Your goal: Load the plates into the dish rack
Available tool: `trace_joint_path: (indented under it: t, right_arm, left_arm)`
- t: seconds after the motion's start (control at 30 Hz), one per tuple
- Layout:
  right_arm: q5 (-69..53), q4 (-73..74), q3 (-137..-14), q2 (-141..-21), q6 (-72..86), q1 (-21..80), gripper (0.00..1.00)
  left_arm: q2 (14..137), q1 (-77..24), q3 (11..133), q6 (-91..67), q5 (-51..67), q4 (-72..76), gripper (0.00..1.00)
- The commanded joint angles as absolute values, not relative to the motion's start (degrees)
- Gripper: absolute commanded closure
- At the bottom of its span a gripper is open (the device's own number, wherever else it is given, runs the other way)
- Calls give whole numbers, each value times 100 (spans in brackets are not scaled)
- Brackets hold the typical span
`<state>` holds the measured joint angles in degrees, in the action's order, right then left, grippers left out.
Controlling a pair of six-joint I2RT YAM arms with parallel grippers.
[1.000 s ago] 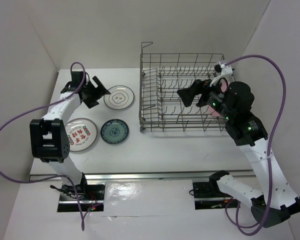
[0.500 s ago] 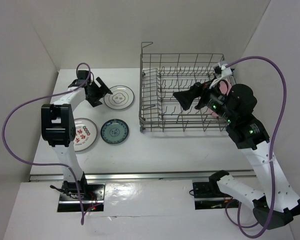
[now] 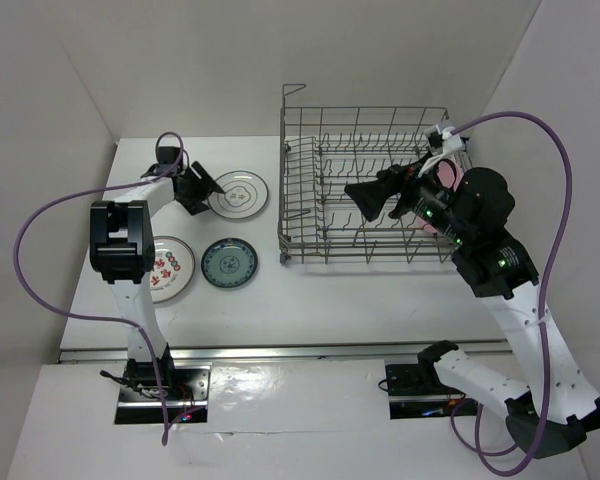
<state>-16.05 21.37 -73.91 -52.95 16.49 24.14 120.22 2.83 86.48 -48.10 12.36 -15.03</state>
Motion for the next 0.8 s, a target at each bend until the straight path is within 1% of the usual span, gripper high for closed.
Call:
trace_joint_path:
  t: [0.0,0.1,0.13,0.2,0.33,0.4,0.67,0.73,0.77]
  right_arm:
    - [-1802,1784,-7532,-5282,1626,2461,1]
    - [-1802,1784,-7532,-5282,1626,2461,1]
    - [-1802,1784,-7532,-5282,1626,2461,1]
    - [-1802,1731,-7532,-5282,1626,2461,1]
    - [-1802,1793,-7532,-5282,1626,2461,1]
    - [-1802,1793,-7532,-5229,1626,2461,1]
    - [-1854,1793,-7532,-5177,1573,2461,1]
    - [-1854,1793,-7532,-5125,1573,2461,1]
    - [-1854,1793,-7532,-5124,1573,2461,1]
  left_arm:
    - [12076,316,8631,-4799,1415,-1090,22]
    - [12076,316,8525,-4799,1415,-985,27]
    - [12076,316,8464,-4799,1415,-932,35]
    - [12129,316,8412,-4799,1485,-879,41]
    - [12129,316,8358,-4799,1485,-826,41]
    - [12182,316,8358,-4799,1485,-826,38]
    - [12287,316,8253,-4913,1538,-712,38]
    - [12287,316,8201,-4913,1538,-634,41]
    - [12287,316,8200,-4913,1538,-633,46]
